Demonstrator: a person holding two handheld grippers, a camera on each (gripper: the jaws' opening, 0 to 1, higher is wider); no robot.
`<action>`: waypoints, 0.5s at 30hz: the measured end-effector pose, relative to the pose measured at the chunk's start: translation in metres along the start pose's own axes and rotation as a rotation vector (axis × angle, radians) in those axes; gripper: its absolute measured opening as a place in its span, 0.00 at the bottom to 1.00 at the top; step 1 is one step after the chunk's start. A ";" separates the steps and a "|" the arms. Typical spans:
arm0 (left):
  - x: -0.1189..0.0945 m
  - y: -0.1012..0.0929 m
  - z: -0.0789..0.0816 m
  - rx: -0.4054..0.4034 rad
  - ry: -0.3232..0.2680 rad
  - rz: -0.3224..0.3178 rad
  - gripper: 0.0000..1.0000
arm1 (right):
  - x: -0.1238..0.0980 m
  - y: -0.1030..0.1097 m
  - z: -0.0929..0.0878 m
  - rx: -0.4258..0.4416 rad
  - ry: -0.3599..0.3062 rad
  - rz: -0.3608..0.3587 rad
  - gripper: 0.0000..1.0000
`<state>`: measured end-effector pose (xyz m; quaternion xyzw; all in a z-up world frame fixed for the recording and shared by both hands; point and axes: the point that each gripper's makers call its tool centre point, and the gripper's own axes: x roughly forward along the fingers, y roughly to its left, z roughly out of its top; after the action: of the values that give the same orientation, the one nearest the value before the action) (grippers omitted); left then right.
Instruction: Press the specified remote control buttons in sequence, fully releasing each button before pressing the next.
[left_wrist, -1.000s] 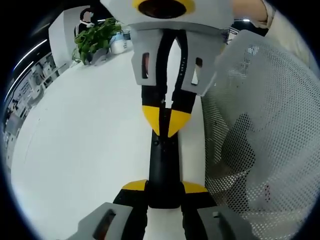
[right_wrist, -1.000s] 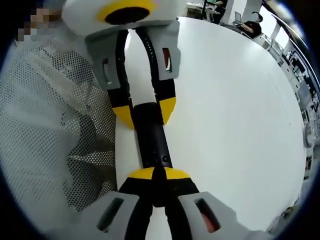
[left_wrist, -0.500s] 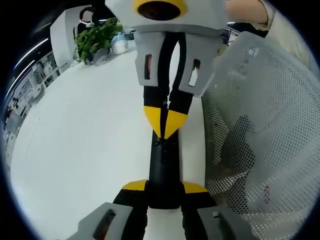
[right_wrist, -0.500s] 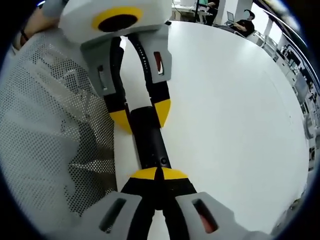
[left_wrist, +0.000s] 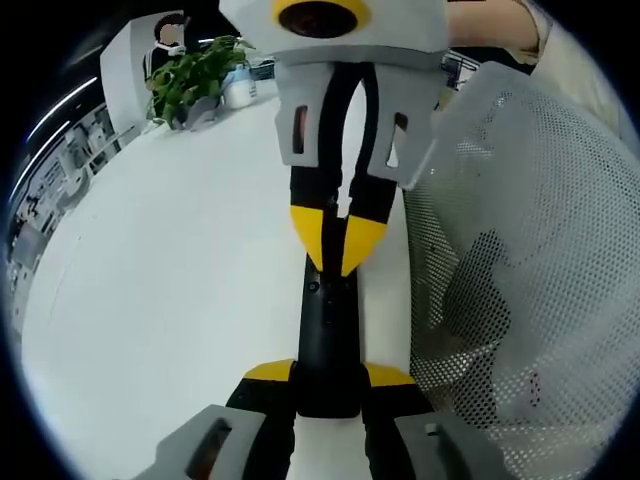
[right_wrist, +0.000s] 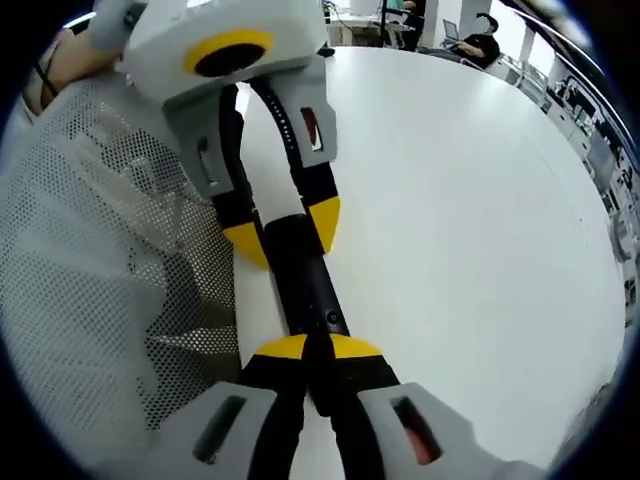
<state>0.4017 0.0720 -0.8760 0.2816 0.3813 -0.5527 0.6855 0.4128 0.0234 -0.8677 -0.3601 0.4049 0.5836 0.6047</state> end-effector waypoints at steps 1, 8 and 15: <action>0.000 0.000 0.000 0.001 0.000 -0.001 0.25 | 0.000 0.001 -0.001 -0.002 0.001 0.002 0.04; 0.000 0.000 0.000 0.005 0.001 -0.001 0.25 | -0.002 0.001 -0.006 -0.006 0.023 0.007 0.05; 0.000 0.000 0.000 0.007 0.001 -0.002 0.25 | 0.000 0.003 -0.005 -0.078 0.074 -0.006 0.05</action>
<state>0.4018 0.0719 -0.8762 0.2838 0.3800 -0.5545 0.6838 0.4091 0.0189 -0.8701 -0.4059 0.4029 0.5836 0.5765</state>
